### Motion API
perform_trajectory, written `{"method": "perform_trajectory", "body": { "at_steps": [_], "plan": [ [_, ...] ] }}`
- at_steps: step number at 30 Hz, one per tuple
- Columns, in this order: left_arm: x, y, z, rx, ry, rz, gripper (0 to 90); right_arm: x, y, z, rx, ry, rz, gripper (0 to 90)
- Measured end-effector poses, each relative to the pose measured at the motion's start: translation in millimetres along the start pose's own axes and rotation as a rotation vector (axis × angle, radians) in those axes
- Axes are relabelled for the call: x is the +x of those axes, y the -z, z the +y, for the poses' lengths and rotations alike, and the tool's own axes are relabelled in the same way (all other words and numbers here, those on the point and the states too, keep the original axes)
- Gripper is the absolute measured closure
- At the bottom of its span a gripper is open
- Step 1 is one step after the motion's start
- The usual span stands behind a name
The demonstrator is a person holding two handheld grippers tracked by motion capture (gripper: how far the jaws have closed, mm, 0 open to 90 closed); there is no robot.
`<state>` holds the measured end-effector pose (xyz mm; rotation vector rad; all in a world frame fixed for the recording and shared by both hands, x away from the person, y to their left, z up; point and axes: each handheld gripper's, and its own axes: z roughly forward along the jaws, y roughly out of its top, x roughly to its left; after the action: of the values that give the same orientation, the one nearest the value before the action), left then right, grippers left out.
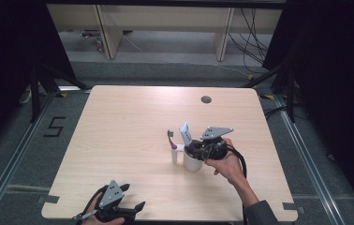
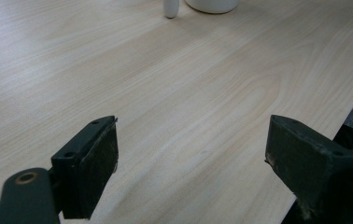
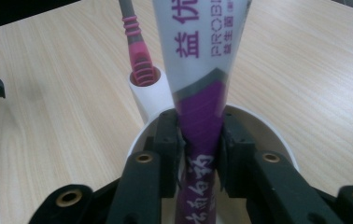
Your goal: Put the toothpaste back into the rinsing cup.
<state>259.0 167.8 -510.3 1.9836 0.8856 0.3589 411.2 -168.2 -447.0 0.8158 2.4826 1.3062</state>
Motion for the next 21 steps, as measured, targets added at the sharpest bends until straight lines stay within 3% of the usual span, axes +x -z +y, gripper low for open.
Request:
{"method": "perform_trajectory", "body": {
  "at_steps": [4, 8, 18, 19, 21],
  "plan": [
    [0.1, 0.3, 0.0, 0.007, 0.0, 0.003, 16.6, 0.8, 2.8, -1.7, 0.006, -0.03, 0.006, 68.7],
    [0.1, 0.2, 0.2, 0.009, -0.002, 0.002, 16.5, -0.8, 5.2, -1.9, -0.022, -0.005, -0.008, 64.3],
    [-1.2, 0.4, 0.5, 0.005, 0.003, 0.003, 16.6, 0.7, 14.7, -3.6, -0.033, -0.024, -0.018, 60.7],
    [0.5, 1.5, 0.7, 0.024, -0.021, 0.011, 16.6, 0.4, 15.3, -4.1, -0.042, -0.012, -0.029, 59.9],
    [-1.2, 0.5, 0.6, 0.004, 0.002, 0.003, 16.6, 1.2, 16.7, -4.3, -0.042, -0.025, -0.027, 59.0]
  ]
}}
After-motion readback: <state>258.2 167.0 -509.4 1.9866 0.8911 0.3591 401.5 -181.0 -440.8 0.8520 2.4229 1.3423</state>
